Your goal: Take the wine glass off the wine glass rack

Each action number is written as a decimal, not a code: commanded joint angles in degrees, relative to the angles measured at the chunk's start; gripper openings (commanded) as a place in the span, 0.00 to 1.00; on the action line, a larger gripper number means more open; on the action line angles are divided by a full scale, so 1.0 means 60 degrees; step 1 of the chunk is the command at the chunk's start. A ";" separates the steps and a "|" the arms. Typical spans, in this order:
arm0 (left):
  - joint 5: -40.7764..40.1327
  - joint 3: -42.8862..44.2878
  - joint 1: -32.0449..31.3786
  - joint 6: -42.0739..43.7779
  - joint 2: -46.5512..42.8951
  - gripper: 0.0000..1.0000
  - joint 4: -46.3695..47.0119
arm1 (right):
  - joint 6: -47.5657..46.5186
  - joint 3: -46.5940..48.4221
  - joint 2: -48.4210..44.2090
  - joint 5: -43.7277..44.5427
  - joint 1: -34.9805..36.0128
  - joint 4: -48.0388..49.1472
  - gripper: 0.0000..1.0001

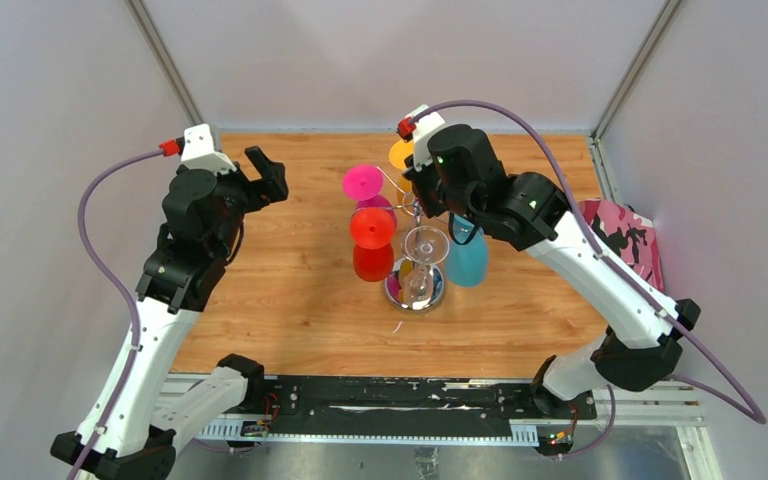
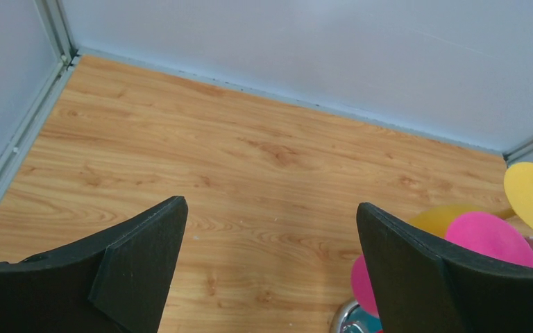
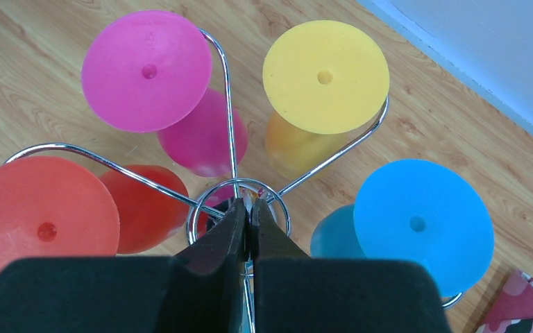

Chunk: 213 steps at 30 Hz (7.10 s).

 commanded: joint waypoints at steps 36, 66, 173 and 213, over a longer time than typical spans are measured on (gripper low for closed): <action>-0.0578 -0.0680 -0.0030 0.0552 0.0465 0.98 0.0598 | -0.0802 0.5120 0.3611 -0.1901 -0.2441 0.1420 0.00; -0.0663 -0.0946 -0.0034 0.0620 0.0648 0.99 0.0780 | -0.0496 0.5462 0.4450 -0.2310 -0.3022 0.2264 0.00; 0.7178 -0.2604 0.2774 -0.4565 0.2157 0.99 0.7139 | 0.7171 -0.1170 0.3479 -1.1215 -0.8183 0.8079 0.38; 0.7468 -0.2886 0.2765 -0.4634 0.2005 0.97 0.6905 | 1.1595 -0.2363 0.2813 -1.0805 -0.8790 0.9352 0.00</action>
